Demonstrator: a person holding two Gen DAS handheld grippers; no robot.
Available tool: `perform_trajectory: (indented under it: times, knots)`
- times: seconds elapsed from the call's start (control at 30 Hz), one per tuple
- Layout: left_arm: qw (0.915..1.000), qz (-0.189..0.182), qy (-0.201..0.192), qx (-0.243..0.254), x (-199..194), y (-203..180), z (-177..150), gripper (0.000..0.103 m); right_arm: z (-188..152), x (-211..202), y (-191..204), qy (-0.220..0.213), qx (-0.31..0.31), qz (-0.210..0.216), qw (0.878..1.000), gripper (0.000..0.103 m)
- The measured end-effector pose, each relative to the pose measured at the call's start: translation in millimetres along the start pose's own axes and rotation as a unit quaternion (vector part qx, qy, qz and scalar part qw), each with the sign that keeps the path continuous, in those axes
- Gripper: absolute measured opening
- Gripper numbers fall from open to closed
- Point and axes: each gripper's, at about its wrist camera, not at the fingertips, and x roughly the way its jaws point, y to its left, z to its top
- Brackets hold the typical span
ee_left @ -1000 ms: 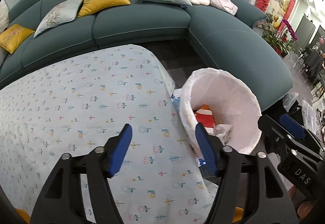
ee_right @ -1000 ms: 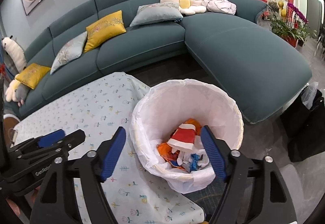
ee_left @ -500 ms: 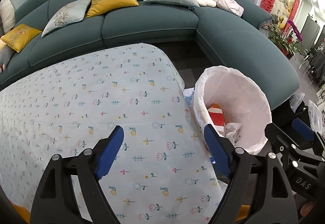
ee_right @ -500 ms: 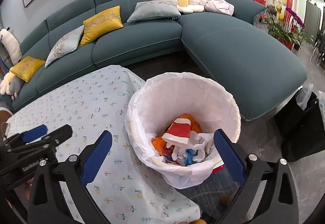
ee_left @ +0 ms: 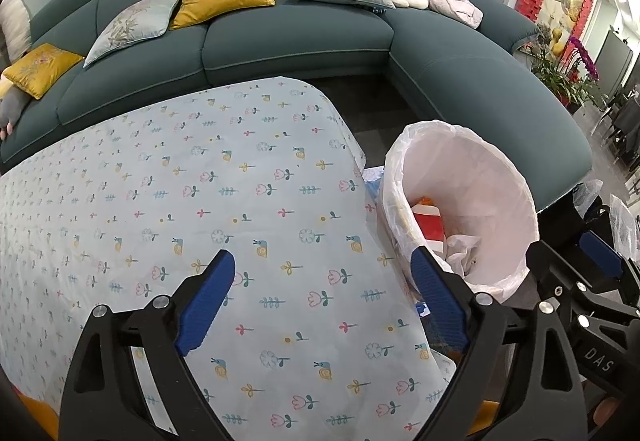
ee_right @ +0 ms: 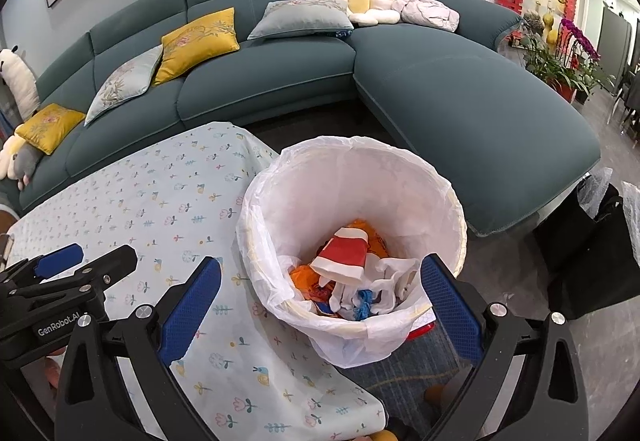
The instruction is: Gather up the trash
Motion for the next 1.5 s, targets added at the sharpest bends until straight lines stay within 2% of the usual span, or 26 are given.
perform_trajectory:
  times: [1.5]
  knots:
    - [0.9998,0.02,0.008,-0.003,2.5,-2.1,-4.8,0.086,-5.5,0.4,0.4,0.008,-0.011,0.0,1.0,0.096]
